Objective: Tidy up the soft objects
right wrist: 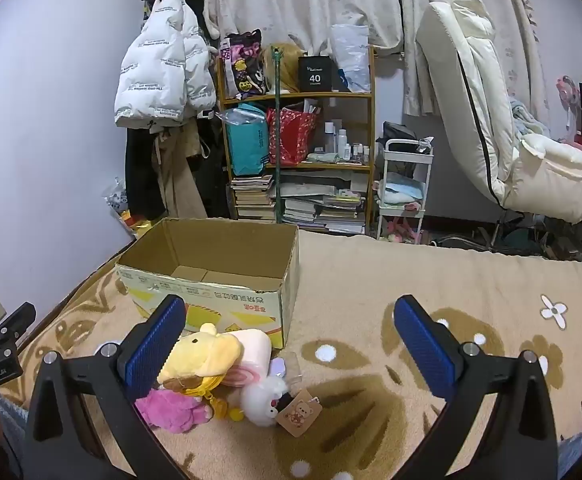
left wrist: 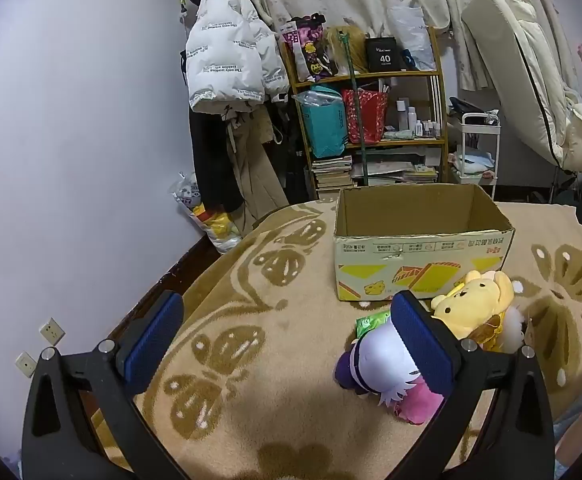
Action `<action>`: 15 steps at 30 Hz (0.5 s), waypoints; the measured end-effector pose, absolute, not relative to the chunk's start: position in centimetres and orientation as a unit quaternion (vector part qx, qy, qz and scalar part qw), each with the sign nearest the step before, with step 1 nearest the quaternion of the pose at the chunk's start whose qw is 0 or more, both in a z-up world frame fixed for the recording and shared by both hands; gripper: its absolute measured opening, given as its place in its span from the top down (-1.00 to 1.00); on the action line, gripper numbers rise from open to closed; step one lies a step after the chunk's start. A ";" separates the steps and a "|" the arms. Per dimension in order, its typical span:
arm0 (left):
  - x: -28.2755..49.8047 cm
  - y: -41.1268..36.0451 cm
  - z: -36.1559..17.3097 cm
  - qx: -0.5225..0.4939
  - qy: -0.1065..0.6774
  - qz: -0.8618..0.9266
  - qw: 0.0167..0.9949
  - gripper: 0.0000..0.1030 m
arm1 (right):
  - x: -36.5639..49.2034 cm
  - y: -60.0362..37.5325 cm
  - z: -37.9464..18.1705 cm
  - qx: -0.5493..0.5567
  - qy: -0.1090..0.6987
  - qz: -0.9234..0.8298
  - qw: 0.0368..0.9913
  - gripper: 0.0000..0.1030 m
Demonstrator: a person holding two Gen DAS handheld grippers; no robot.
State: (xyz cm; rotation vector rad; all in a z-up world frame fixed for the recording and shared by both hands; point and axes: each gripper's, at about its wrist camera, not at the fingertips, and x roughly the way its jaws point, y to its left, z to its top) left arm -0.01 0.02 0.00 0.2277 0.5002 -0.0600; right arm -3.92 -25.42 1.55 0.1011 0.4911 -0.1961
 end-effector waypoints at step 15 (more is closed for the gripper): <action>-0.1 -0.3 0.2 0.118 0.245 -0.024 0.962 -0.99 | -3.9 -25.4 1.5 0.056 0.249 -0.098 0.962 -1.00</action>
